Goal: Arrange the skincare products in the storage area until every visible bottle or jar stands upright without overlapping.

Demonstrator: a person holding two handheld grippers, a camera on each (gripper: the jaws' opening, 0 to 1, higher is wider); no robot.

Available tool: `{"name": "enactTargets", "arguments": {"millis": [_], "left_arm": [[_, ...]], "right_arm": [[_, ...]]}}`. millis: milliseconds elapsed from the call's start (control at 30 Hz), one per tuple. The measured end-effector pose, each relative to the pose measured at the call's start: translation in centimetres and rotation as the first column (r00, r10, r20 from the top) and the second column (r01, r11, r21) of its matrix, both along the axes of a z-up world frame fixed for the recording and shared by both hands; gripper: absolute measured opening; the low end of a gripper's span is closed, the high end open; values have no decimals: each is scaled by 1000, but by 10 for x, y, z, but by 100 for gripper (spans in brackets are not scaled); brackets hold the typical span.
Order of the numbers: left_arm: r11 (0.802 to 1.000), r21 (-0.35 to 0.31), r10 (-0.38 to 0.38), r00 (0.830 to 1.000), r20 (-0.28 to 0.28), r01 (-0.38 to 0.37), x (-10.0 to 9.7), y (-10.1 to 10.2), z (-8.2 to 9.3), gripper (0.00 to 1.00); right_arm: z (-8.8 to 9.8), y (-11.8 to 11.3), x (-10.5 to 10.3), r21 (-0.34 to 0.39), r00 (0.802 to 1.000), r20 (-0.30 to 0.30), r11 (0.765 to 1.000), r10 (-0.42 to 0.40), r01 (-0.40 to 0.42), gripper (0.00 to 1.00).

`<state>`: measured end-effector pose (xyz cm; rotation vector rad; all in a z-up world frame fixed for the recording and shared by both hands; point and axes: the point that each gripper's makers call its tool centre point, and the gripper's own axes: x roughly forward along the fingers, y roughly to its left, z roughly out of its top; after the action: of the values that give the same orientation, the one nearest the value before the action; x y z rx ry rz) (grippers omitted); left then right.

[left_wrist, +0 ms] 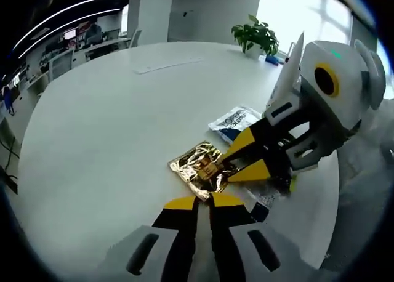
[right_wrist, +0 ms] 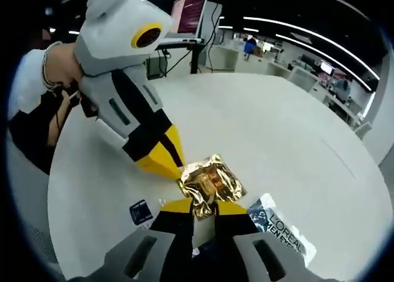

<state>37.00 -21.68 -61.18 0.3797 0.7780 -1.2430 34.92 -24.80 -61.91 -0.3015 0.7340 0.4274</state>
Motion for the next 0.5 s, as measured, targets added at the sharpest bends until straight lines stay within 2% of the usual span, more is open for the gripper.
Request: {"name": "enactTargets", "arguments": {"millis": [267,400,500], "left_arm": [[1000,5,-25,1000,-3,25,-9,2,1,6],[1000,-17,-5,1000,11,5,-5,2,9,6],[999,-37,8,1000,18,-8,-3,7,19,6]], "right_arm": [[0,1,-4,7,1000,-3,1000,-5,5,5],[6,-3,-7,-12,1000,4,1000,-8,8,18],[14,-4,-11,15,999,28,1000,-19,19,14]]}}
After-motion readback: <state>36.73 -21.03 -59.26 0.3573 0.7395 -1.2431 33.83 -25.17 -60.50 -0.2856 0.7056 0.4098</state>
